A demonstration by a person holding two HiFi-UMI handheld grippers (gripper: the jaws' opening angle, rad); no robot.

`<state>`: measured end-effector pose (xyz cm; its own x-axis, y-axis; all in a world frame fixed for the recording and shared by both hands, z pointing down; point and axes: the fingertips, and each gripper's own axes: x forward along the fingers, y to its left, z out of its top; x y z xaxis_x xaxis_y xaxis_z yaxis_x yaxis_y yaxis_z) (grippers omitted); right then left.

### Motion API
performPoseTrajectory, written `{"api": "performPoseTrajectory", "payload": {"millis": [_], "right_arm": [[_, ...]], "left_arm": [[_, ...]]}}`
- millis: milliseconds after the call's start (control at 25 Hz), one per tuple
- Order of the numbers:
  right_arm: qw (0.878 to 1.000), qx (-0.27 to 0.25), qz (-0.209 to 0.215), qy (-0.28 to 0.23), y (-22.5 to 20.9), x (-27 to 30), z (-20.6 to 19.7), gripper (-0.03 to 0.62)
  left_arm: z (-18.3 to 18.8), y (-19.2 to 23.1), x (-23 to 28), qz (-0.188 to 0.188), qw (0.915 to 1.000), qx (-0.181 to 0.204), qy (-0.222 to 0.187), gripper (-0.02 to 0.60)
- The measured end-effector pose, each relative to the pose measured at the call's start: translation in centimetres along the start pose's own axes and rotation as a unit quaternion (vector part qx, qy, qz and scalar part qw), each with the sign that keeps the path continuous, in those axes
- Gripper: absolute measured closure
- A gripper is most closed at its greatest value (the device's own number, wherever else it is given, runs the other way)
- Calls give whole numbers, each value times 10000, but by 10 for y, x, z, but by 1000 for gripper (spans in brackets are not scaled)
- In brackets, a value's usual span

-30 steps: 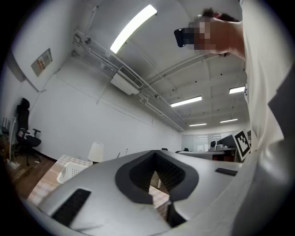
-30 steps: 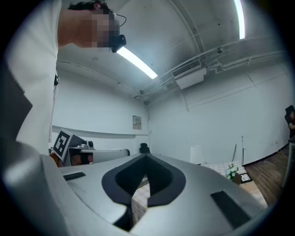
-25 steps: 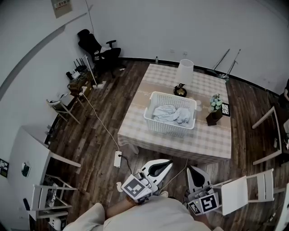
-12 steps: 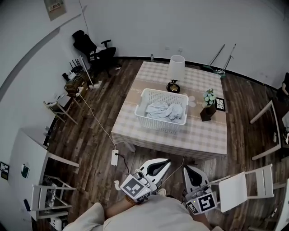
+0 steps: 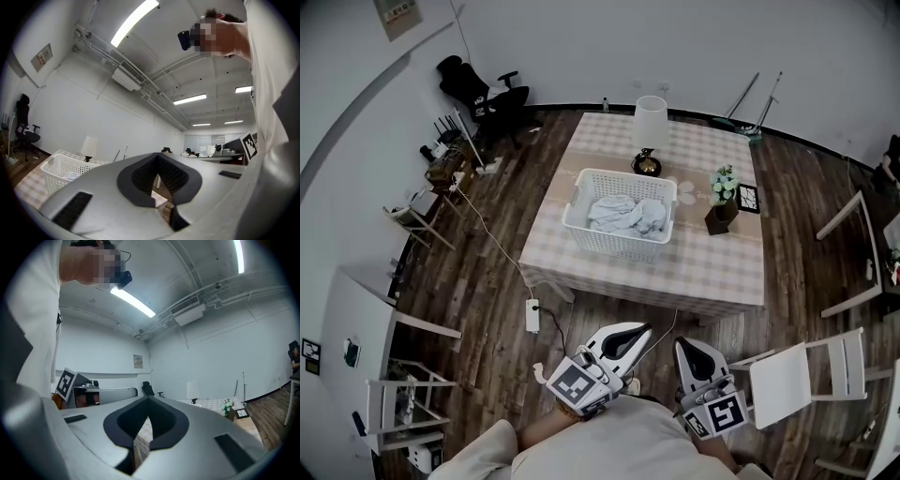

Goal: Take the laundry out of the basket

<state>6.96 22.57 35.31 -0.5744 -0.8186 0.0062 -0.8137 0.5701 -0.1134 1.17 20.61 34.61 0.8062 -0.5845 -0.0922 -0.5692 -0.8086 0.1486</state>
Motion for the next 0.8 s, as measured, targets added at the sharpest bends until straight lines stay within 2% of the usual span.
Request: {"api": "performPoseTrajectory", "payload": {"millis": [400,800], "right_arm": [[9999,61,72,94,-5,42,-8,585],[9997,-171,107,103,-8,142,7,585]], "left_arm": [[-4,40,7,38,10000,-78,25,558],[25,134,14,-3,9997,-97,-241,558]]}}
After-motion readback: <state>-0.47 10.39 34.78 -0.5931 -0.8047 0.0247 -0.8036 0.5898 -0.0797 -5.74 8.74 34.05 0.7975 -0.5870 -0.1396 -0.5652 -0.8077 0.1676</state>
